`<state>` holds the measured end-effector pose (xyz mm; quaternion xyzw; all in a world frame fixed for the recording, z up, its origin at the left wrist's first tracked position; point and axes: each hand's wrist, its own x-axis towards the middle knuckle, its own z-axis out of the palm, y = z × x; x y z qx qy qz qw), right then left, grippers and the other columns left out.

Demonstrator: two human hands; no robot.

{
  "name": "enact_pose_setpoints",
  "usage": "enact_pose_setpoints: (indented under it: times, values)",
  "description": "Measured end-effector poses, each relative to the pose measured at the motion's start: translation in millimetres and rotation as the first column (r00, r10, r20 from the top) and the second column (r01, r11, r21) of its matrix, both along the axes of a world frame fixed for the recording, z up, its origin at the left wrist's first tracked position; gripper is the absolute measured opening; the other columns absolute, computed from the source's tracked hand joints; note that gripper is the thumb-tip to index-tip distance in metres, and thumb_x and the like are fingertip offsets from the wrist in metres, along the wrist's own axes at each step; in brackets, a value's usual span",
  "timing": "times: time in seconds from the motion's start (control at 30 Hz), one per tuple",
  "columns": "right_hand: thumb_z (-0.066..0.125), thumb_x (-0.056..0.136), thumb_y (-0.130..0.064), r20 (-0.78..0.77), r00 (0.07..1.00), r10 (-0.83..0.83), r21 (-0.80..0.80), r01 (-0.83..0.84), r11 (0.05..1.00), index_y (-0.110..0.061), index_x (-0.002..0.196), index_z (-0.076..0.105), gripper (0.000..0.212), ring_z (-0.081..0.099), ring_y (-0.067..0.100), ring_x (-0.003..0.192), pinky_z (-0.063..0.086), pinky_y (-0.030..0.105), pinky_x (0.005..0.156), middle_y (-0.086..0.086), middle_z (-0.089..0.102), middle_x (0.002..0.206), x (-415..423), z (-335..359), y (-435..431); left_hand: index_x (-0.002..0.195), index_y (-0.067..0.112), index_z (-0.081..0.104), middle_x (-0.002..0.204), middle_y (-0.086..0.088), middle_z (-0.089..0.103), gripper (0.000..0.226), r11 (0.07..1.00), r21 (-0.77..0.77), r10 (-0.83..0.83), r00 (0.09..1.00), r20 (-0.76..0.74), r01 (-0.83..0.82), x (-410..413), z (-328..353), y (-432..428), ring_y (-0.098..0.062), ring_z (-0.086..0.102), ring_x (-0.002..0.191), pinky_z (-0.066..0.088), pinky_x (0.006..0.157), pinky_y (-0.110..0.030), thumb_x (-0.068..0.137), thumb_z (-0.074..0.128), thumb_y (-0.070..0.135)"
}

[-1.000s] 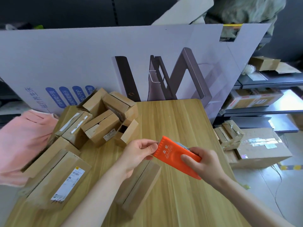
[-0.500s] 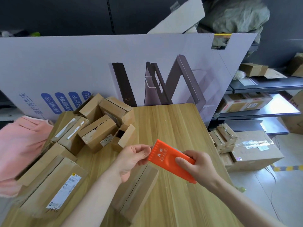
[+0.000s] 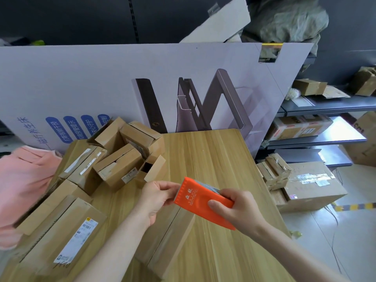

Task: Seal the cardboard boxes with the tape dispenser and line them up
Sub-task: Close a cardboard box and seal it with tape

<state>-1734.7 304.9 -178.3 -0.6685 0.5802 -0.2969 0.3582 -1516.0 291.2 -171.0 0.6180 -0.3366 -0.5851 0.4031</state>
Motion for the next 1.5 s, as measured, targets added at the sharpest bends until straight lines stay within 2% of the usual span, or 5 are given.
enact_pose_setpoints:
  times: [0.3,0.73,0.93,1.17,1.5]
  values:
    - [0.070,0.077,-0.046,-0.273,0.961,-0.053,-0.011,0.051,0.999,-0.019,0.071,0.068,0.027,0.059,0.011,0.054,0.041,0.025,0.049,-0.004,0.062,0.057,14.0,18.1,-6.1,0.074,0.012,0.073,0.069,-0.007,0.072,0.016,0.995,-0.054,0.094,0.962,0.257,-0.083,15.1,-6.1,-24.5,-0.016,0.062,0.059,0.054,0.061,-0.028,0.081,0.069,-0.002]
    - [0.073,0.076,-0.041,-0.270,0.961,-0.061,0.155,0.106,0.982,-0.027,0.067,0.069,0.017,0.059,0.009,0.040,0.053,0.035,0.043,-0.011,0.064,0.053,-44.9,-7.0,6.2,0.084,0.006,0.075,0.073,-0.008,0.073,0.004,0.989,0.008,0.136,0.925,0.356,-0.148,46.6,-45.4,-30.9,-0.014,0.063,0.061,0.055,0.066,-0.026,0.081,0.072,0.004]
    - [0.069,0.080,-0.048,-0.443,0.895,-0.046,0.223,0.159,0.962,-0.028,0.071,0.068,0.022,0.062,0.007,0.052,0.048,0.026,0.048,-0.009,0.064,0.059,-48.5,-37.9,3.3,0.065,0.023,0.072,0.064,-0.005,0.071,0.016,0.993,0.035,0.082,0.896,0.436,-0.109,27.0,-80.1,-28.1,-0.013,0.061,0.058,0.055,0.070,-0.028,0.080,0.075,0.017]
    - [0.062,0.081,-0.056,-0.499,0.866,-0.009,0.310,0.189,0.932,-0.027,0.073,0.065,0.030,0.062,0.007,0.056,0.043,0.023,0.049,-0.010,0.064,0.065,-33.1,-74.1,-5.6,0.072,0.010,0.076,0.066,-0.006,0.071,0.017,0.991,0.088,0.033,0.838,0.545,-0.096,29.4,-107.1,-35.0,-0.014,0.057,0.057,0.052,0.071,-0.029,0.082,0.073,0.023]
    - [0.059,0.081,-0.057,-0.561,0.828,-0.006,0.342,0.239,0.909,-0.023,0.079,0.067,0.035,0.063,0.010,0.058,0.041,0.021,0.049,-0.009,0.064,0.067,-23.8,-100.1,-6.1,0.073,0.023,0.073,0.074,0.004,0.071,0.012,0.987,0.146,-0.030,0.817,0.576,-0.067,29.3,-136.3,-43.3,-0.018,0.068,0.076,0.055,0.071,-0.027,0.083,0.073,0.028]
